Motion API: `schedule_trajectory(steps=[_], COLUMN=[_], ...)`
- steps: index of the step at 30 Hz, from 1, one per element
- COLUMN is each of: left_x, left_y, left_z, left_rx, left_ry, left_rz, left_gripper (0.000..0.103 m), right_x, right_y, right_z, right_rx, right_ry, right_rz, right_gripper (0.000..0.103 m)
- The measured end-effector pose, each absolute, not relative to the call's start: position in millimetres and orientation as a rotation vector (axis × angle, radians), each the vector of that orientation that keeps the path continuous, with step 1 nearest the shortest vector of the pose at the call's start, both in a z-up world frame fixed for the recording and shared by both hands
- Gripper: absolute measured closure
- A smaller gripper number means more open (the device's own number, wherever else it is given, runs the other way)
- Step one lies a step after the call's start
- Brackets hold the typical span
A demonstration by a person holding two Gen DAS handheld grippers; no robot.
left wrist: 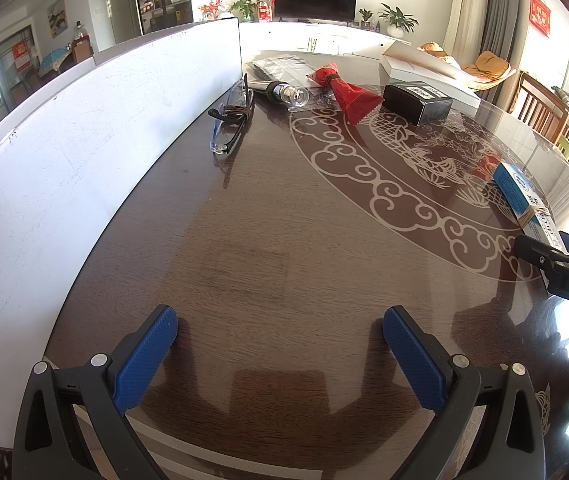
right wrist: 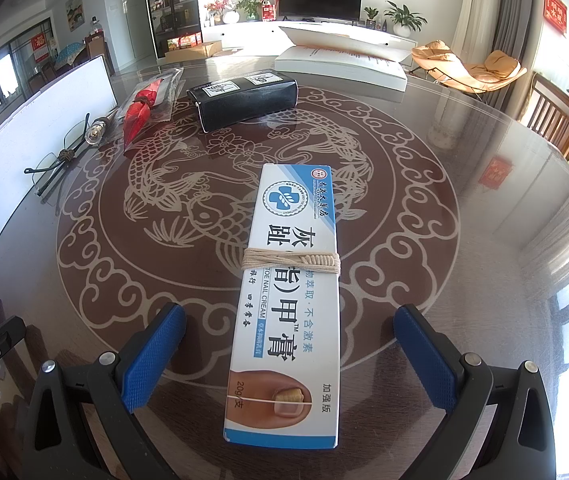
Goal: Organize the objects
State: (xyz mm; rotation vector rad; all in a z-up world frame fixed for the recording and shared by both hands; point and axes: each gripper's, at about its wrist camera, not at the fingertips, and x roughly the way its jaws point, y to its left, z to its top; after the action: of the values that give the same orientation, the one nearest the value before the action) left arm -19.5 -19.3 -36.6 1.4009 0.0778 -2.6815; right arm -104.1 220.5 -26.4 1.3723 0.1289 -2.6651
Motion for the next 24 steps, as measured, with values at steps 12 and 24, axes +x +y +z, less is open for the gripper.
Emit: schedule_trajectory(steps=[12, 24], left_x=[-76, -196], left_y=[-35, -69], left_z=[-8, -32], left_rx=[1.366, 1.331], left_ry=[0.119, 0.198], left_rz=[-2.748, -2.572], left_gripper=[0.006, 0.015], right_x=[-104, -104], right_y=[220, 220], right_z=[-27, -27], right_rx=[1.372, 1.372], right_ry=[0.129, 0.129], right_rz=[-2.665, -2.665], right_gripper=[0.0, 0.0])
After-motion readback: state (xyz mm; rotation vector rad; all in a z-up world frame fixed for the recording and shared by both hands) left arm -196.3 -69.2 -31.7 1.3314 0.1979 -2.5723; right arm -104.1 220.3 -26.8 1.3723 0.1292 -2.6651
